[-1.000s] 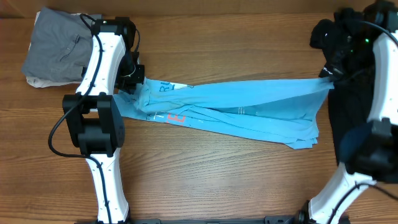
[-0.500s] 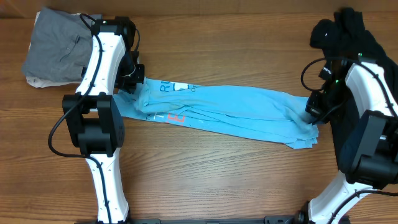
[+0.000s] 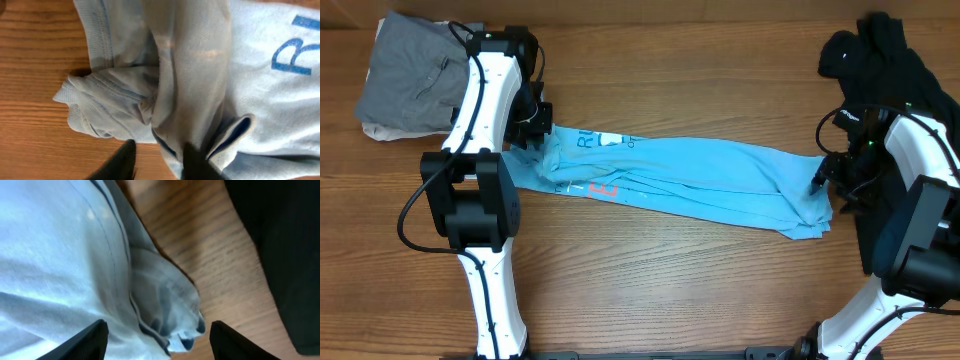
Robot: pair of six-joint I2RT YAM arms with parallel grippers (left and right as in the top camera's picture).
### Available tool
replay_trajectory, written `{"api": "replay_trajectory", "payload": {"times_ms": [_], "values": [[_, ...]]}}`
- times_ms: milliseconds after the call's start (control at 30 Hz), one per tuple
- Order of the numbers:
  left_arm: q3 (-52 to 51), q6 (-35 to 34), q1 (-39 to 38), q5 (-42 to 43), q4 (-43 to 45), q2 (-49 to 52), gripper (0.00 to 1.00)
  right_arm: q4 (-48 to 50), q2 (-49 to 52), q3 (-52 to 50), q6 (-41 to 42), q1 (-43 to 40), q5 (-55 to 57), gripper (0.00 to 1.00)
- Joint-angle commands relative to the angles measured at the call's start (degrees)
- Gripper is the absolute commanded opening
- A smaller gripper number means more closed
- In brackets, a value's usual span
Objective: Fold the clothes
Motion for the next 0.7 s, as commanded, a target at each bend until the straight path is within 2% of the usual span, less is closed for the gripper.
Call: {"api": "replay_trajectory", "payload": {"times_ms": [0,167,300,533,600,667], "values": [[-0.17,0.07,-0.02,0.04,0.81,-2.03,0.56,1.95,-0.57,-0.42,-0.35,0.76,-0.28,0.7],[-0.17,-0.37,0.0,0.11,2.1,-2.03,0.77,7.58,-0.57,-5.01,-0.35,2.6,-0.26,0.69],[-0.17,-0.28,-0.02,0.5,4.46,-2.05,0.84,13.68,-0.57,-10.36,-0.31,4.13,-0.04,0.66],[1.11,1.6,0.0,-0.17,5.6,-2.54,0.85,23.47,-0.57,-16.87,0.17,5.05,3.58,0.65],[2.51,1.6,-0.02,-0.17,5.2,-3.34,0.84,25.53,-0.57,-18.27,0.17,5.05,4.98,0.62],[3.69,1.57,-0.02,-0.15,4.96,-4.59,0.84,27.36,-0.57,-19.39,0.17,5.05,5.53,0.53]]}}
